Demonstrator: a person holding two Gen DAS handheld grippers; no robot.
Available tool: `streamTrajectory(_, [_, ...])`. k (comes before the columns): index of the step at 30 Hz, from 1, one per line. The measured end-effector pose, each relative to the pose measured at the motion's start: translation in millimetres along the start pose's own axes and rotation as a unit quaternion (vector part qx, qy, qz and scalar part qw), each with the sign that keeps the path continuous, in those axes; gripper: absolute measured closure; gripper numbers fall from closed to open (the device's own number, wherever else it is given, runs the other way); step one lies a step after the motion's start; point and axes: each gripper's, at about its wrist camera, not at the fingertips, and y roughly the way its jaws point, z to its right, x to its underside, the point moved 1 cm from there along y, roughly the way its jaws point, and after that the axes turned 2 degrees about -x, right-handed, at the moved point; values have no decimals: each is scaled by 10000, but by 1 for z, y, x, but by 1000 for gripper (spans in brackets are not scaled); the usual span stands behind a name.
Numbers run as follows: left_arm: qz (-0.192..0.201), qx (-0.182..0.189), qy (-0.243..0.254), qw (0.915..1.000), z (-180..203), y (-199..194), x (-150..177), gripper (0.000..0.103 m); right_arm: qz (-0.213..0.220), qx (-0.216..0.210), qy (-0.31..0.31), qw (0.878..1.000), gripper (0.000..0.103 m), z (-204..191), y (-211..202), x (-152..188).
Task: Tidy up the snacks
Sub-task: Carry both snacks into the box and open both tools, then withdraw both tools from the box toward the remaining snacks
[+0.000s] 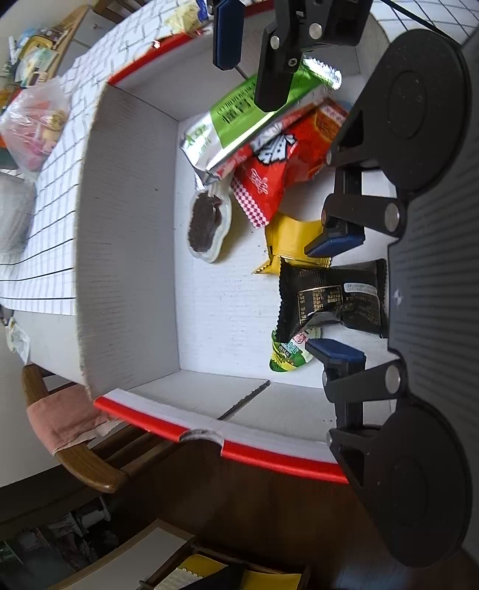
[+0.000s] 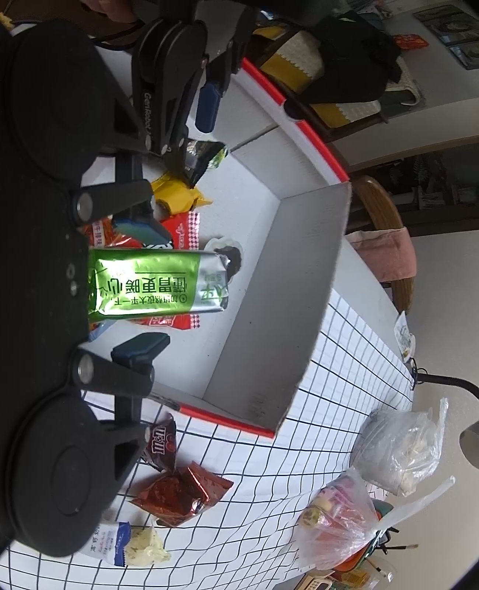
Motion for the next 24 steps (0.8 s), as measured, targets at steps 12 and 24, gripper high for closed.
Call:
streamTrajectory(12, [850,319,-105,9958,17,-59,-2,41,531,-234,203,9981,33,14,-54,0])
streamTrajectory(24, [1378,733,-35,9877,56,-99,-9,35,1034,-344,570,9924,21,52,-107,14])
